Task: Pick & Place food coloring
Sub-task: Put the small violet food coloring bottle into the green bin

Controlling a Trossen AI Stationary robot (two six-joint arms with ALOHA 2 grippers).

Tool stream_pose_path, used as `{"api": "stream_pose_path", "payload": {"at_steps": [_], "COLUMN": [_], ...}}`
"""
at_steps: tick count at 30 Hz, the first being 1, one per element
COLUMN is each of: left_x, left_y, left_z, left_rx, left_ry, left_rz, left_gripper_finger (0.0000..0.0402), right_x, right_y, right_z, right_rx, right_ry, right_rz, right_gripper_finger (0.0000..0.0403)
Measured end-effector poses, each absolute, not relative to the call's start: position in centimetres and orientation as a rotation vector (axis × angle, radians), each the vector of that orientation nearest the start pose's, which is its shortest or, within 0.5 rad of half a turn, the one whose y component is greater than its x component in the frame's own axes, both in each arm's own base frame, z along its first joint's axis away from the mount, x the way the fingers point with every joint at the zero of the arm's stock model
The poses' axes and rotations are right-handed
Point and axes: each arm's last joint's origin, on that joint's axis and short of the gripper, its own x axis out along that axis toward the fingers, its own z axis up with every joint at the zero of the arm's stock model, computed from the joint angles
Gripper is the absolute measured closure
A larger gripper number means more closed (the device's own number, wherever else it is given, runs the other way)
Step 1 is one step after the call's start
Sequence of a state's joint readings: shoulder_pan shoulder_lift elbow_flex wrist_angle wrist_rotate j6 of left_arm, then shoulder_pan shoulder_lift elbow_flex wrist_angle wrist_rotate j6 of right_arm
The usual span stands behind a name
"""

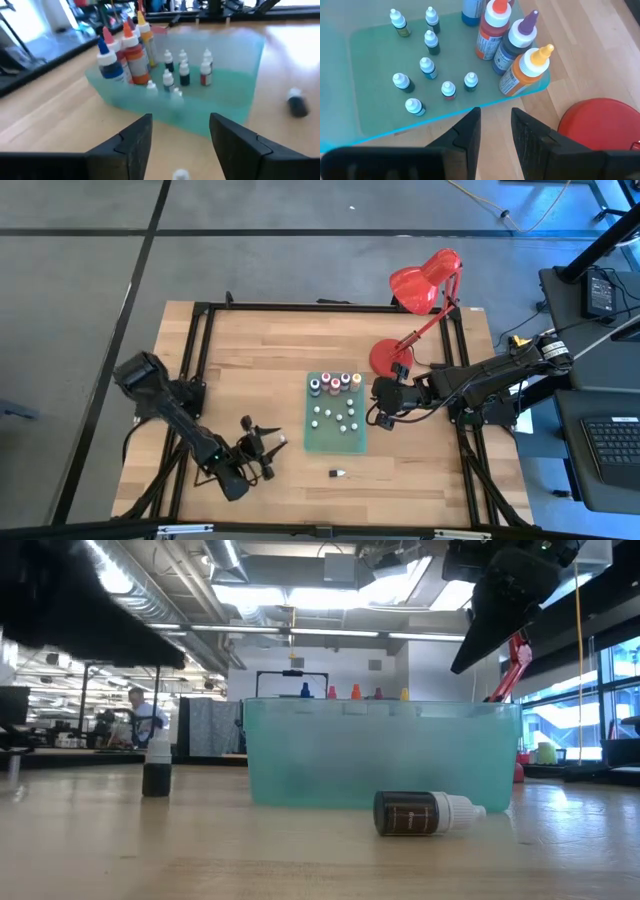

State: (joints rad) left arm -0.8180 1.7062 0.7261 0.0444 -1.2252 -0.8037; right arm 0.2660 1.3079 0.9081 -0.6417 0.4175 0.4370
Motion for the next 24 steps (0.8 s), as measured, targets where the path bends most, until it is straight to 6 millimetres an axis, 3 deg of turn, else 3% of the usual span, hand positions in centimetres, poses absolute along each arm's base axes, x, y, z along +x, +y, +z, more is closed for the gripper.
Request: {"api": "stream_pose_path", "payload": {"at_steps": [5, 10, 16, 20, 24], "left_x": [21.8, 22.9, 24.6, 24.4, 24.2], "left_y": [-17.6, -15.6, -12.1, -10.2, -9.5], "left_z": [17.3, 19.3, 19.1, 17.7, 17.7], "left_rx": [-0.139, -0.312, -0.569, -0.608, -0.595], "left_ry": [0.387, 0.557, 0.765, 0.917, 0.965], "left_rz": [0.399, 0.159, 0.080, 0.197, 0.300], "left_gripper_finger": [0.0206, 0.0205, 0.0206, 0.0205, 0.0206], "right_x": [24.2, 24.2, 24.2, 24.2, 24.1], "right_y": [5.4, 5.4, 5.4, 5.4, 5.4], "right_z": [23.7, 23.7, 23.7, 23.6, 23.6], "right_rx": [0.055, 0.054, 0.053, 0.054, 0.052], "right_ry": [0.928, 0.930, 0.935, 0.936, 0.952], "right_rz": [-0.339, -0.339, -0.339, -0.338, -0.332], "right_gripper_finger": [0.0292, 0.0292, 0.0292, 0.0292, 0.0292]}}
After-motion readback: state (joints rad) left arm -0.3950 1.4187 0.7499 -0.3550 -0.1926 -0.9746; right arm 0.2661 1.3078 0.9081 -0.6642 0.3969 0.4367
